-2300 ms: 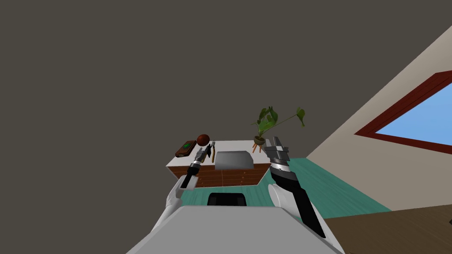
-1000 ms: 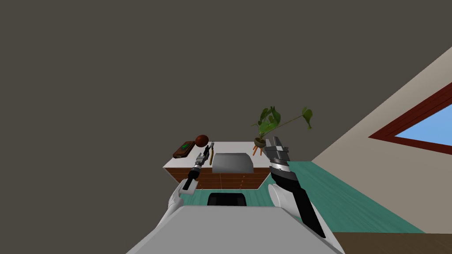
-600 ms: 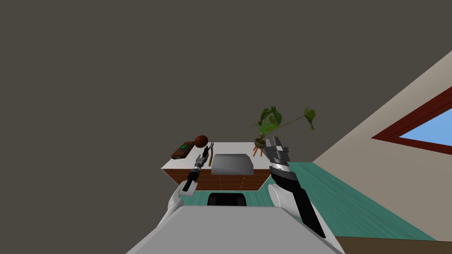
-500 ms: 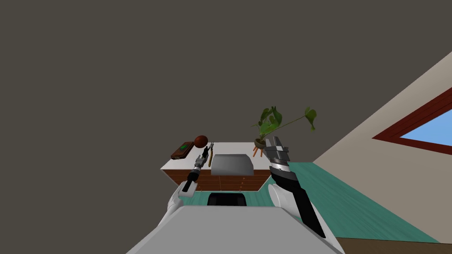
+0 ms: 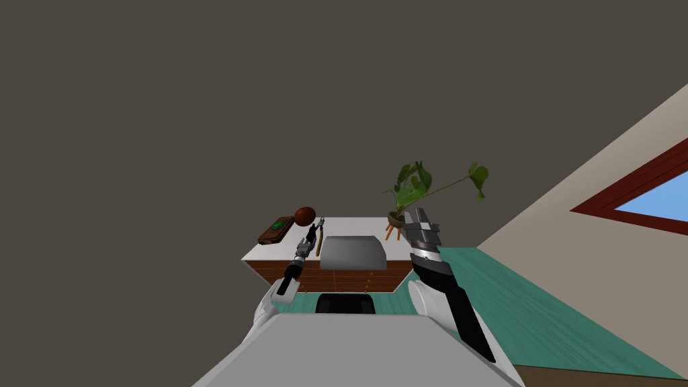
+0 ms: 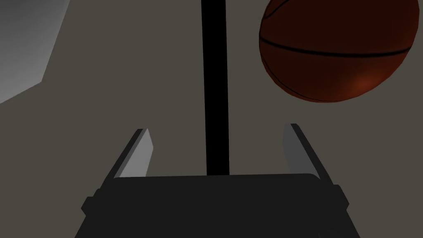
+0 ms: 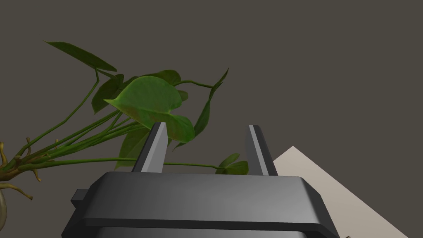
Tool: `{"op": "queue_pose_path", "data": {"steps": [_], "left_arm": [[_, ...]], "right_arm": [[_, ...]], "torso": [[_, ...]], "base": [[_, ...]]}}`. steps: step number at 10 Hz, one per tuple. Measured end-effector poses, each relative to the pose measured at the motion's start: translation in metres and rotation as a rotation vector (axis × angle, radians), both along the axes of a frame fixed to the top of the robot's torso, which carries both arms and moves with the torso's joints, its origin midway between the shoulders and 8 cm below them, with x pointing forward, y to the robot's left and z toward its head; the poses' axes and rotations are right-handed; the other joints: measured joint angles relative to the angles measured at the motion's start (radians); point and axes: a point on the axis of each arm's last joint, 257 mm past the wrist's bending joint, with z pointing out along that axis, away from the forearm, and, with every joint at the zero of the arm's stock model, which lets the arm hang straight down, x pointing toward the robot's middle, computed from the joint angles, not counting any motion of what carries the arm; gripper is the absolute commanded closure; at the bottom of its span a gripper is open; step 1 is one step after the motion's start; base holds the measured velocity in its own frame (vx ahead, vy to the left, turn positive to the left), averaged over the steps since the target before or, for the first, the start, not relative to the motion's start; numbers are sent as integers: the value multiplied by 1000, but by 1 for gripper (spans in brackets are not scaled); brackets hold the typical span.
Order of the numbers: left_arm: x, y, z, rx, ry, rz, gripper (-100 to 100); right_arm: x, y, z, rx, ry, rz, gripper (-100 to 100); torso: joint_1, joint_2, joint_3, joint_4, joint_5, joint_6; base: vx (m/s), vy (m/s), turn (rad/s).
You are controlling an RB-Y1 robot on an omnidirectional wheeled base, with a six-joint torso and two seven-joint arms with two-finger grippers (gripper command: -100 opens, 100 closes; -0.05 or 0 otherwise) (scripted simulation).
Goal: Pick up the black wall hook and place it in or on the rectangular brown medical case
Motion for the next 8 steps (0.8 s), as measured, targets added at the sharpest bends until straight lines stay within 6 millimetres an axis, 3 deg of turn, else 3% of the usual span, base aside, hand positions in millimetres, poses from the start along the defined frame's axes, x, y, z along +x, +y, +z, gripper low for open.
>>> {"op": "queue_pose_path", "data": {"steps": [1,5,6,7,8], "left_arm": [[0,0,0,0,0,0,100],[0,1,0,2,1,1,100],[0,1,0,2,0,1,0],[0,1,0,2,1,1,100],[0,1,0,2,0,1,0]], "right_arm": [[0,0,0,0,0,0,0],[0,0,0,0,0,0,0],[0,0,0,0,0,0,0],[0,0,0,0,0,0,0],[0,0,0,0,0,0,0]], "torso": [[0,0,0,0,0,0],[0,1,0,0,1,1],[0,1,0,0,1,1],[0,1,0,0,1,1],[0,1,0,0,1,1]], "base": [[0,0,0],[0,0,0],[0,0,0],[0,0,0],[0,0,0]]}}
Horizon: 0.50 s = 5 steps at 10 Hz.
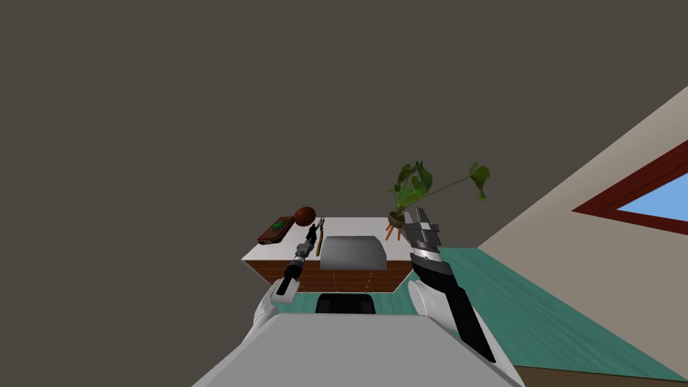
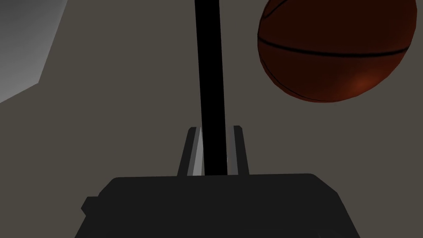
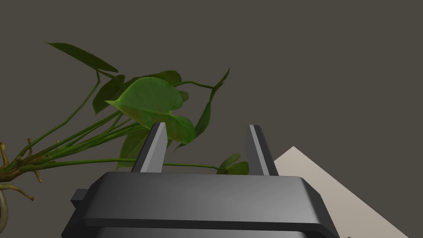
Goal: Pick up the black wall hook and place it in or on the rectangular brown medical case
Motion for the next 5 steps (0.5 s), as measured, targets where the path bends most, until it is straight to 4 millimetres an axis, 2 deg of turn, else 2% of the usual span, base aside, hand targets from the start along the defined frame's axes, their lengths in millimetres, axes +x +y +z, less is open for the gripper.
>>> {"op": "queue_pose_path", "data": {"steps": [1,3,5], "left_arm": [[0,0,0,0,0,0,100],[1,10,7,-16,-16,6,100],[2,23,14,-38,-26,16,100]], "right_arm": [[0,0,0,0,0,0,0],[0,0,0,0,0,0,0],[0,0,0,0,0,0,0]], "torso": [[0,0,0,0,0,0],[3,10,5,2,0,-1],[8,12,7,3,1,-2]], "base": [[-93,3,-65],[-165,52,-47],[-115,108,-49]]}}
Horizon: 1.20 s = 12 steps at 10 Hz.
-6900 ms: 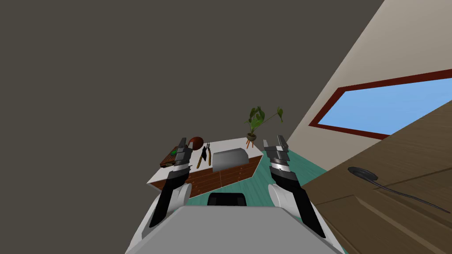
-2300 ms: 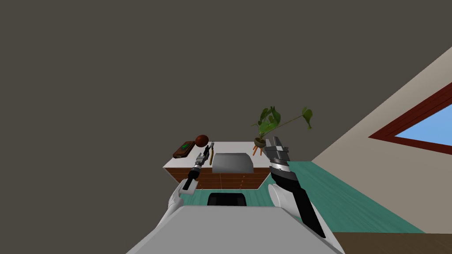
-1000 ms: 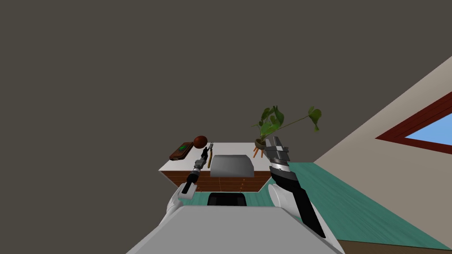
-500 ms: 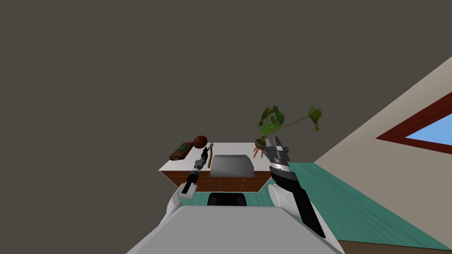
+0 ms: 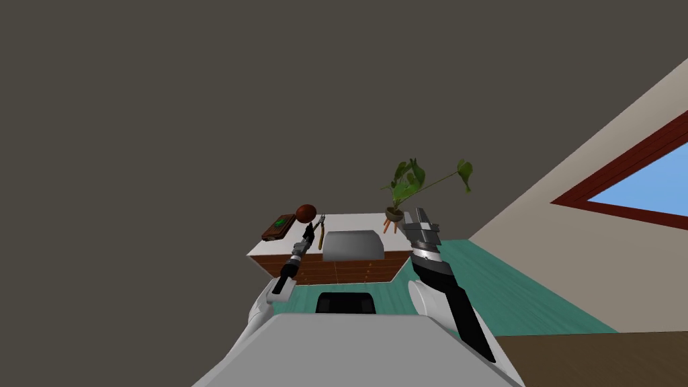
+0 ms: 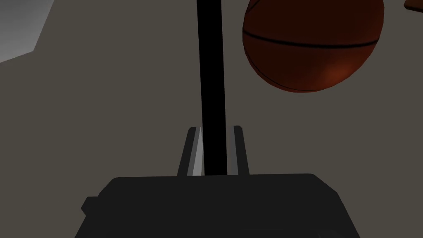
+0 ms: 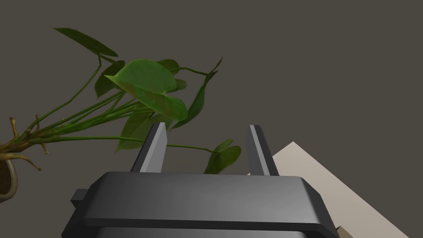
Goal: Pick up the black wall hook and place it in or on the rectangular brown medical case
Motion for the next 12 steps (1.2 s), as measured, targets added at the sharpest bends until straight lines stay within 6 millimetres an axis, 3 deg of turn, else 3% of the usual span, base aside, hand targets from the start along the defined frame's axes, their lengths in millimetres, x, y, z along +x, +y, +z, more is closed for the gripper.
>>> {"op": "queue_pose_path", "data": {"steps": [2,6,12], "left_arm": [[8,15,7,-19,-8,8,100],[34,45,42,-34,-33,19,100],[71,81,90,-9,-47,38,100]], "right_arm": [[0,0,0,0,0,0,0],[0,0,0,0,0,0,0],[0,0,0,0,0,0,0]], "torso": [[4,-7,-3,0,0,0],[12,-15,-7,-1,1,-1],[6,-14,-7,-1,-1,-1]], "base": [[-31,142,-56],[31,215,-52],[36,213,-25]]}}
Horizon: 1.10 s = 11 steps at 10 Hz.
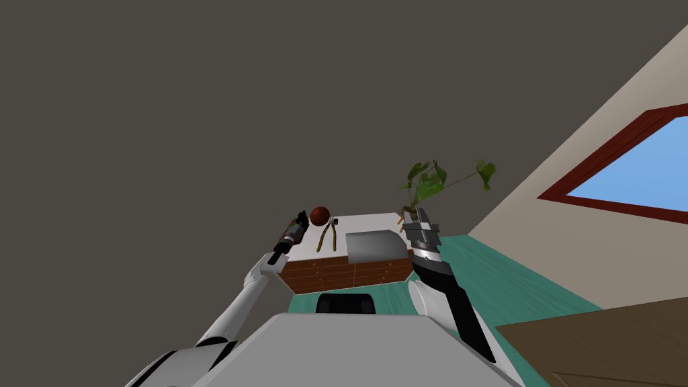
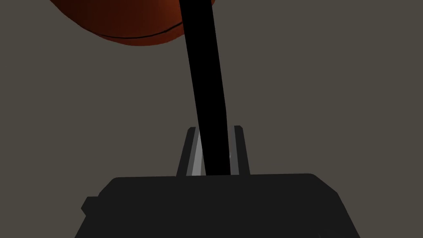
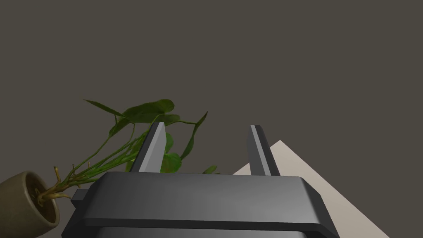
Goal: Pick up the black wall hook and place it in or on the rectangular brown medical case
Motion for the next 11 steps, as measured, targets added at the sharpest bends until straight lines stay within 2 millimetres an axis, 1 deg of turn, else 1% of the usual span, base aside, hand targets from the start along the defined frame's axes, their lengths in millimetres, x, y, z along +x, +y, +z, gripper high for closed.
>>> {"op": "queue_pose_path", "data": {"steps": [2,4,5,6,7,10,11], "left_arm": [[10,13,10,22,6,6,100],[19,19,18,40,16,14,100],[22,22,19,49,25,19,100],[23,23,19,50,27,21,-100],[23,23,19,50,27,22,-100],[23,23,19,50,27,22,-100],[23,23,19,50,27,22,0]], "right_arm": [[0,0,0,0,0,0,0],[0,0,0,0,0,0,0],[0,0,0,0,0,0,0],[0,0,0,0,0,0,0],[0,0,0,0,0,0,0],[0,0,0,0,0,0,0],[0,0,0,0,0,0,0]], "torso": [[1,0,0,0,-1,0],[-5,0,0,0,-2,0],[-6,1,0,0,-2,0],[-11,2,1,0,-3,0],[-15,3,1,0,-4,1],[-17,4,2,0,-4,1],[-17,4,2,0,-5,1]], "base": [[47,205,-10],[31,133,2],[15,66,-3],[3,14,1],[2,6,0],[0,0,0],[0,0,0]]}}
